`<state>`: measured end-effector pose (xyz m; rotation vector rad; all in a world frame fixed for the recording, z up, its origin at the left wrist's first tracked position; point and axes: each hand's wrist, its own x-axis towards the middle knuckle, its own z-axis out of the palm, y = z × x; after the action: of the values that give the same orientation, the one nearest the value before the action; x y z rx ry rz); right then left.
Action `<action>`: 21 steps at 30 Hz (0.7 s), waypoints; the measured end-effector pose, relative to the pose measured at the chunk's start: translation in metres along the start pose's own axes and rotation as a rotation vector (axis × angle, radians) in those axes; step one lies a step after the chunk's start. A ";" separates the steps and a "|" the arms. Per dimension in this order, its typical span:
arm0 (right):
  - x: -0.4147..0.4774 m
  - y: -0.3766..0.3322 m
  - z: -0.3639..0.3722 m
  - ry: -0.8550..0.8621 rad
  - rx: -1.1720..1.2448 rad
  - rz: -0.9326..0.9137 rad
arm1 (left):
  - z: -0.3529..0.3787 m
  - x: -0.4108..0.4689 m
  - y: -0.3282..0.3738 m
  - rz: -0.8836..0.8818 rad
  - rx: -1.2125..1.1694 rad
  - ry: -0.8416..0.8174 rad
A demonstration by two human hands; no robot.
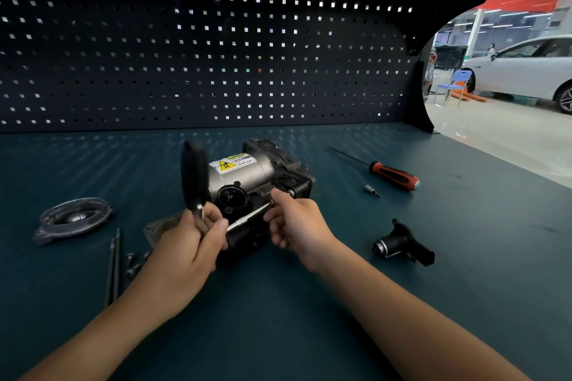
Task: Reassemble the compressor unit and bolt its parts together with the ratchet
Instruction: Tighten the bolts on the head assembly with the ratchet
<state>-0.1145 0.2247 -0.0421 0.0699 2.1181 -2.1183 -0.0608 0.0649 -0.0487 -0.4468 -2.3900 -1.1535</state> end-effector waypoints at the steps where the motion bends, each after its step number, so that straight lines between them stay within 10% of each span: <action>1: 0.000 -0.001 -0.002 -0.015 0.014 0.020 | 0.002 0.001 0.001 -0.048 -0.056 0.011; 12: -0.003 -0.004 -0.009 -0.130 0.096 0.050 | 0.003 0.005 0.020 -0.642 -0.835 0.084; 21: -0.002 -0.006 -0.014 -0.149 0.078 0.121 | -0.001 0.005 0.027 -0.683 -0.857 0.025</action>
<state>-0.1148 0.2392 -0.0360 0.0464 1.8994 -2.0667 -0.0518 0.0810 -0.0281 0.1783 -1.9440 -2.4637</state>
